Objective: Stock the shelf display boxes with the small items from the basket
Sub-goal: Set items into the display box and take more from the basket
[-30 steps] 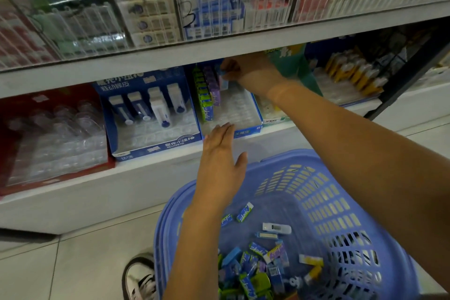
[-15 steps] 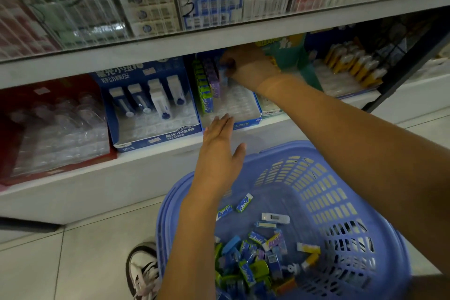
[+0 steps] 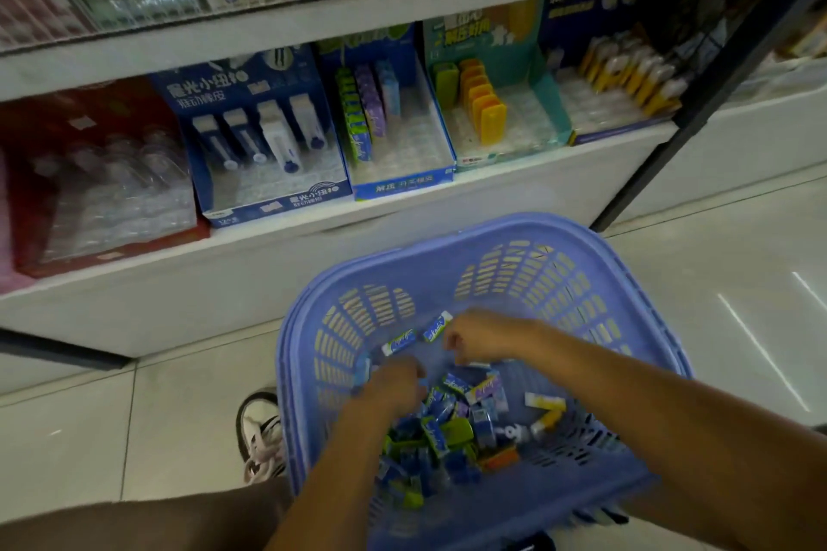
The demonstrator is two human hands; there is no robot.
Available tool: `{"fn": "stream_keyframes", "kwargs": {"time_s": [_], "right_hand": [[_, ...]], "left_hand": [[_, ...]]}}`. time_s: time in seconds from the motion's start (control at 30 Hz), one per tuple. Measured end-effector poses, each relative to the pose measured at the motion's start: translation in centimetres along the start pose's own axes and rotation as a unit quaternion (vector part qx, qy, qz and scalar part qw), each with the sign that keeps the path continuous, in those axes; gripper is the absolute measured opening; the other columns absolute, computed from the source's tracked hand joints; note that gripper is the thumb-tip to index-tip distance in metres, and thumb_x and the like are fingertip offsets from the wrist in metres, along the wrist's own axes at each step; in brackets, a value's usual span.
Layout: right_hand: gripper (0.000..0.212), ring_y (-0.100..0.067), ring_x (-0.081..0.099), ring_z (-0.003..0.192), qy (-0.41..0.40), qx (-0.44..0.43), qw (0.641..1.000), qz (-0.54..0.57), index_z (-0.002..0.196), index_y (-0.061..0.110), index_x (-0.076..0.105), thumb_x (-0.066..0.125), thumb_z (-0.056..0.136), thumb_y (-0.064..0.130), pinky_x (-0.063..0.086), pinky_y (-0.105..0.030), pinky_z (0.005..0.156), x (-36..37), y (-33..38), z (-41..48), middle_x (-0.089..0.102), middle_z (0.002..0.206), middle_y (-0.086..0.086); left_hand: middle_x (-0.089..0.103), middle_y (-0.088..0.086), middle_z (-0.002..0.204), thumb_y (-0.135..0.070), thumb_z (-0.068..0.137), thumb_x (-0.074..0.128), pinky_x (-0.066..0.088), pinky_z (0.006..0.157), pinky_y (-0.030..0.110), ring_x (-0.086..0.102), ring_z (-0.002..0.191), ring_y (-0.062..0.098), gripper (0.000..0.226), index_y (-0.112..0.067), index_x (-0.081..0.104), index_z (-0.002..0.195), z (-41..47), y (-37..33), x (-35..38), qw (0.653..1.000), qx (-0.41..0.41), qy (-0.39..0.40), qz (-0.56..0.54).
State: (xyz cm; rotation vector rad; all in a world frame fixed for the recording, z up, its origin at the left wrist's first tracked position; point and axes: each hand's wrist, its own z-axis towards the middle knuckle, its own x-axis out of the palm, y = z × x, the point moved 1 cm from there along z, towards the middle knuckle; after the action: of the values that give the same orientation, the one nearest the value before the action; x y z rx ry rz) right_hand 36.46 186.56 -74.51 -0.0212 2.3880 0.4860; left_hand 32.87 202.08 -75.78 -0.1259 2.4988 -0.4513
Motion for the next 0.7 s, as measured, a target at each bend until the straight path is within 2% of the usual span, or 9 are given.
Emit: {"fn": "stream_keyframes", "kwargs": {"time_s": [0.07,0.13,0.2,0.3,0.4,0.5,0.63,0.7], "right_hand": [[0.035,-0.024,0.052,0.119,0.013,-0.032,0.999,-0.003,0.125,0.008,0.059,0.053,0.091,0.008,0.039,-0.031,0.098,3.4,-0.5,1.2,0.057,0.132,-0.011],[0.041,-0.026,0.043,0.129,0.021,-0.054,0.998,-0.013,0.135,0.012,0.049,0.050,0.094,0.011,0.034,-0.035,0.107,5.6,-1.1,2.2,0.047,0.141,-0.009],[0.045,-0.029,0.043,0.128,0.027,-0.064,0.997,-0.022,0.139,0.012,0.045,0.048,0.094,0.005,0.037,-0.038,0.105,7.1,-1.8,3.0,0.043,0.143,-0.012],[0.047,-0.032,0.044,0.126,0.032,-0.068,0.996,-0.044,0.139,0.007,0.043,0.046,0.093,-0.002,0.035,-0.034,0.101,8.3,-2.4,3.8,0.043,0.142,-0.016],[0.037,-0.033,0.047,0.124,0.030,-0.062,0.994,-0.079,0.132,0.002,0.047,0.045,0.095,0.002,0.036,-0.038,0.105,9.2,-2.6,4.4,0.047,0.137,-0.018],[0.030,-0.033,0.054,0.116,0.024,-0.047,0.995,-0.081,0.127,0.004,0.050,0.042,0.098,0.007,0.045,-0.040,0.098,9.4,-2.3,4.8,0.053,0.130,-0.018],[0.032,-0.033,0.054,0.117,0.032,-0.006,0.997,-0.070,0.124,0.001,0.054,0.041,0.097,0.012,0.042,-0.037,0.099,9.3,-2.2,5.0,0.055,0.127,-0.020],[0.023,-0.032,0.058,0.107,0.073,0.034,0.996,-0.047,0.112,-0.003,0.059,0.048,0.094,0.006,0.043,-0.037,0.097,9.1,-2.3,4.5,0.061,0.115,-0.020]], "left_hand": [[0.053,0.019,0.127,-0.017,0.094,0.049,0.046,0.089,0.039,0.054,0.111,0.033,0.036,-0.002,0.049,0.128,0.1,0.6,2.4,0.997,-0.010,0.065,0.044],[0.053,0.020,0.123,-0.013,0.091,0.053,0.048,0.086,0.040,0.056,0.104,0.031,0.040,-0.003,0.046,0.129,0.4,0.9,3.4,0.995,-0.019,0.080,0.054],[0.051,0.018,0.128,-0.011,0.088,0.057,0.048,0.088,0.040,0.056,0.107,0.030,0.050,-0.005,0.043,0.136,0.9,1.3,3.7,0.996,-0.015,0.072,0.059],[0.037,0.016,0.142,-0.019,0.086,0.065,0.045,0.099,0.044,0.044,0.124,0.034,0.063,-0.013,0.037,0.142,1.5,1.8,4.4,0.995,0.002,0.055,0.078],[0.032,0.017,0.141,-0.029,0.082,0.069,0.038,0.104,0.045,0.033,0.129,0.036,0.049,-0.017,0.055,0.128,2.1,1.6,5.2,0.991,0.011,0.004,0.133],[0.041,0.015,0.130,-0.033,0.084,0.067,0.035,0.099,0.042,0.036,0.124,0.033,0.032,-0.018,0.067,0.112,2.9,1.5,5.4,0.978,0.033,-0.035,0.200],[0.048,0.012,0.124,-0.033,0.083,0.070,0.041,0.097,0.044,0.045,0.114,0.033,0.023,-0.019,0.072,0.100,3.7,2.0,5.4,0.985,0.018,-0.038,0.168],[0.055,0.011,0.116,-0.033,0.079,0.074,0.046,0.091,0.040,0.053,0.107,0.032,0.024,-0.017,0.074,0.097,3.7,1.6,4.8,0.991,-0.007,-0.019,0.133]]}}
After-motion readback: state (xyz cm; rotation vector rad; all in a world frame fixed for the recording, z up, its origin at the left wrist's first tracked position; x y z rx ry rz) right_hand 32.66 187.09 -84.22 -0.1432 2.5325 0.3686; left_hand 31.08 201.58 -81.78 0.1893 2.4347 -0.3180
